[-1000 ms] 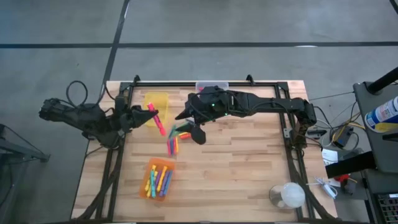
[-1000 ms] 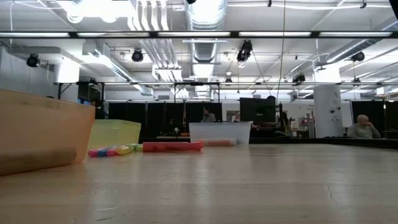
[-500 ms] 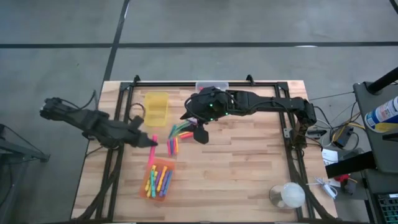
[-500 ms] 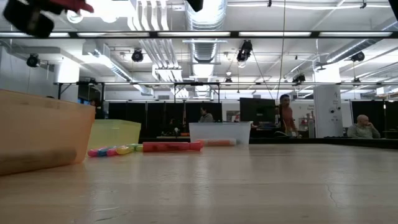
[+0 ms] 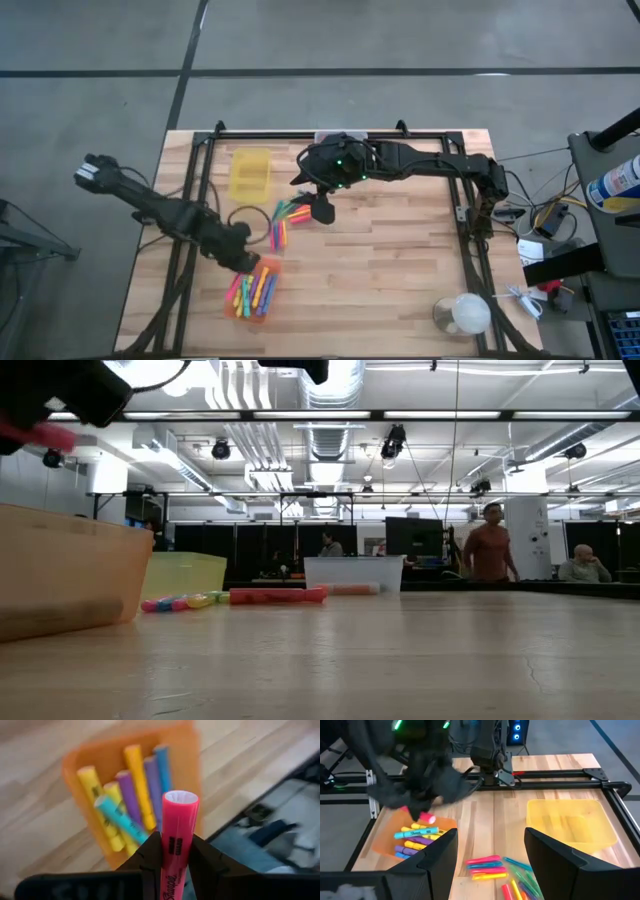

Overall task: Pick & Place Markers
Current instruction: Put the pink highlighter into the orange bin, then put the red highlighter into the orange bin

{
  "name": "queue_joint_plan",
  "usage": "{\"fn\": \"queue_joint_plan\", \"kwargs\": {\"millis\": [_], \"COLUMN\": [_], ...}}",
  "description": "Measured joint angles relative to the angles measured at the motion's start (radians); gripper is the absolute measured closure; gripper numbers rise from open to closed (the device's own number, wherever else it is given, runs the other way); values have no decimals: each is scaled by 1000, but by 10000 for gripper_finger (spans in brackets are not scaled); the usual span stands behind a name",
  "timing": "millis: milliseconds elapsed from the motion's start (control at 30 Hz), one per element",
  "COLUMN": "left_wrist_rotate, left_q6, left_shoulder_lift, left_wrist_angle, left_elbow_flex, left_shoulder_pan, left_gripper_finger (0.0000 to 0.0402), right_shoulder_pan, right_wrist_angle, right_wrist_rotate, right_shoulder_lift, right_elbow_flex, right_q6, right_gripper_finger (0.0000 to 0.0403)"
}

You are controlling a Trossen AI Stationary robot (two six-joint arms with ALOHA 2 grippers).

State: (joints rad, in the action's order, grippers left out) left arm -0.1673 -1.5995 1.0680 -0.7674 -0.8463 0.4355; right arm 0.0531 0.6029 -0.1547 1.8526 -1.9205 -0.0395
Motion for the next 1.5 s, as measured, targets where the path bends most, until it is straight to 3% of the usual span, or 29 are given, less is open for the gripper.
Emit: {"fn": "queue_joint_plan", "kwargs": {"millis": [167, 533, 767, 900, 1100, 1500], "left_wrist_rotate": [-45, -24, -22, -28, -22, 313], "left_q6": [2, 65, 106, 101, 132, 133], "left_shoulder_lift": [114, 275, 295, 285, 217, -44], "left_wrist_angle": [32, 112, 128, 106, 109, 131], "left_elbow_flex": [1, 1, 1, 1, 1, -30], "left_shoulder_pan": [41, 39, 39, 38, 38, 18], "left_gripper_finger": [333, 331, 275, 247, 244, 243], "right_shoulder_pan": [3, 2, 2, 2, 3, 23], "right_wrist_angle": [0, -18, -15, -15, 36, 98], "right_wrist_rotate": [0, 0, 0, -1, -1, -1], "right_shoulder_lift": [0, 0, 0, 0, 0, 16], "right_elbow_flex": [0, 0, 0, 0, 0, 135], "right_q6": [0, -18, -31, -32, -10, 96], "right_gripper_finger": [181, 181, 181, 181, 181, 181]}}
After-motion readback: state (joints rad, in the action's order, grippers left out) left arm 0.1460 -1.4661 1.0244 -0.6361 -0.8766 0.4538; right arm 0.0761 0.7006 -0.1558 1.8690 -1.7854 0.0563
